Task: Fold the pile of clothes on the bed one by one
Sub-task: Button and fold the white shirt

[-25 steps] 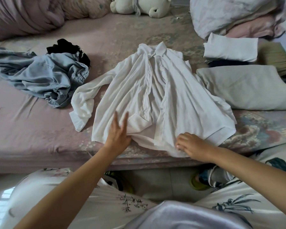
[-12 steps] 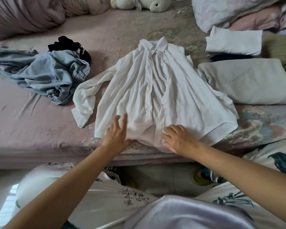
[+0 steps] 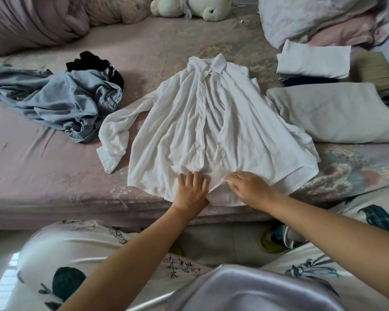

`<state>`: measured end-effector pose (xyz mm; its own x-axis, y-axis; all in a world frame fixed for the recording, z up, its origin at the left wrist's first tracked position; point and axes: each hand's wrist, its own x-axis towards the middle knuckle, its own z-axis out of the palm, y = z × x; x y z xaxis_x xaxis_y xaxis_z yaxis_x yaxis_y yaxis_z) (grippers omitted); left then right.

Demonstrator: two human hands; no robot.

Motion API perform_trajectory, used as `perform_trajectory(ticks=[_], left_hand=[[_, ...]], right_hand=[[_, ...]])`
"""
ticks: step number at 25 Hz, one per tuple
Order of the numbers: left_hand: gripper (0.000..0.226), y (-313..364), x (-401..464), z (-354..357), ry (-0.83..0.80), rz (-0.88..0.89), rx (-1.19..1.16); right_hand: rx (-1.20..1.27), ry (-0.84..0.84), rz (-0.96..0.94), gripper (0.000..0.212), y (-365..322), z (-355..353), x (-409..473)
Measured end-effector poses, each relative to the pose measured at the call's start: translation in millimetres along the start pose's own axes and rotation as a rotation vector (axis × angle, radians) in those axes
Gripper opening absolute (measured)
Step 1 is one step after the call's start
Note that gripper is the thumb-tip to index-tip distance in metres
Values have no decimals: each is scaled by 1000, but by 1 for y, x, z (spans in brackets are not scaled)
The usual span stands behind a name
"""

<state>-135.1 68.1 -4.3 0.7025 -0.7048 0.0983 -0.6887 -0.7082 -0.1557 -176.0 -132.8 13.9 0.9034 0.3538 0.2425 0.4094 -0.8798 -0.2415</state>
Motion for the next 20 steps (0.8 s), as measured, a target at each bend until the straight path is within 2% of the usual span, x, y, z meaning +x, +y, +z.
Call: perform_trajectory(ticks=[2, 4, 8, 9, 11, 12, 13, 14, 15, 16, 18, 20], left_hand=[[36, -5, -6, 3, 106, 7, -25], [41, -16, -15, 0, 213, 6, -16], [66, -41, -16, -13, 285, -80, 6], [67, -47, -18, -12, 297, 16, -6], [53, -56, -33, -4, 270, 414, -17], [43, -60, -41, -2, 220, 591, -42], [36, -63, -47, -2, 175, 674, -81], [32, -65, -47, -6, 163, 652, -126], [31, -65, -43, -9, 187, 533, -158], [35, -65, -35, -12, 227, 340, -174], [57, -61, -13, -20, 199, -73, -168], [71, -54, 6, -27, -62, -289, -308]], right_hand=[[237, -98, 164, 34, 4, -11, 0], [323, -164, 160, 28, 11, -16, -9], [-40, -85, -101, 39, 15, 2, -26], [-103, -81, -123, 40, 17, 7, -26], [-128, -103, -112, 43, 16, 9, -24], [-131, -149, -80, 53, 17, 8, -23], [-151, -215, -15, 71, 16, 7, -24], [-176, -256, 48, 89, 14, 8, -24], [-203, -275, 93, 101, 10, 6, -21], [-223, -268, 108, 105, 6, 6, -17], [-259, -270, 50, 100, 0, 7, -8], [-229, -288, -10, 81, -4, 6, -3]])
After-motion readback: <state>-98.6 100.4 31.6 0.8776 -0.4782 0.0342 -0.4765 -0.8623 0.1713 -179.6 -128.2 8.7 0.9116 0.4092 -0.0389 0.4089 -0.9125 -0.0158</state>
